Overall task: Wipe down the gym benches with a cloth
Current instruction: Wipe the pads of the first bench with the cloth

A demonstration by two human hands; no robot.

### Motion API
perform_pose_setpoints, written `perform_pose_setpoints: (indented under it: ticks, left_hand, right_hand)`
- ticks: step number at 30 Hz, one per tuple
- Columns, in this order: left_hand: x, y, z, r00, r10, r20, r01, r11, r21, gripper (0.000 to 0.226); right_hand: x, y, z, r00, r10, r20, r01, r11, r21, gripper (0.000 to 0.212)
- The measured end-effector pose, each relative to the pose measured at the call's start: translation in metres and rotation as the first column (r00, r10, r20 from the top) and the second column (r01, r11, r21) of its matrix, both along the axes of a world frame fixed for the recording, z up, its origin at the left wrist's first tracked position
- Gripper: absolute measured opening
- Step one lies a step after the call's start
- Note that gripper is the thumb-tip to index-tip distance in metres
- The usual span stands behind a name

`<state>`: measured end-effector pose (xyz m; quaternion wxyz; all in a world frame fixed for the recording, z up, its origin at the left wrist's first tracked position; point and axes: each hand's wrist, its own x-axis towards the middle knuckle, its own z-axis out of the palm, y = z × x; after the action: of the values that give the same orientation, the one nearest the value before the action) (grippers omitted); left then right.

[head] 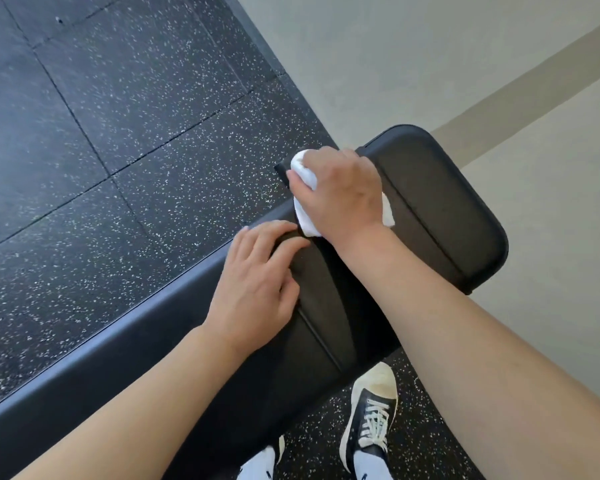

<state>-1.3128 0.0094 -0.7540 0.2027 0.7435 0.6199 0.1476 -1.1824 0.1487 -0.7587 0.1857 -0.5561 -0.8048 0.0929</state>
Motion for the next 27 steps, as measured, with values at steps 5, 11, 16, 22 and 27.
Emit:
perform_pose_setpoints:
  ticks: [5,11,16,22,27]
  left_hand:
    - [-0.041,-0.014,-0.001,0.981,0.195,0.001,-0.194,0.974,-0.114,0.049]
    - [-0.032,0.003,-0.001,0.988,0.146,0.040,-0.140,0.981,-0.137,0.056]
    - [-0.010,0.037,-0.002,0.969,0.226,0.097,-0.204,0.959,-0.196,0.046]
    - [0.008,0.085,0.002,0.856,0.442,0.269,-0.357,0.881,-0.312,0.039]
    - [0.026,0.113,0.003,0.855,0.453,0.254,-0.358,0.868,-0.344,0.032]
  right_hand:
    - [0.006,-0.077,-0.002,0.970,0.230,-0.076,-0.221,0.969,0.111,0.022]
    - [0.111,-0.120,0.000,0.814,0.580,0.031,-0.581,0.811,0.072,0.024]
    - [0.116,-0.042,-0.001,0.975,0.203,0.088,-0.216,0.959,0.183,0.021]
    - [0.017,-0.042,-0.006,0.995,0.073,-0.072,-0.068,0.996,0.064,0.023]
    - [0.056,-0.092,-0.007,0.962,0.265,-0.071,-0.256,0.960,0.110,0.027]
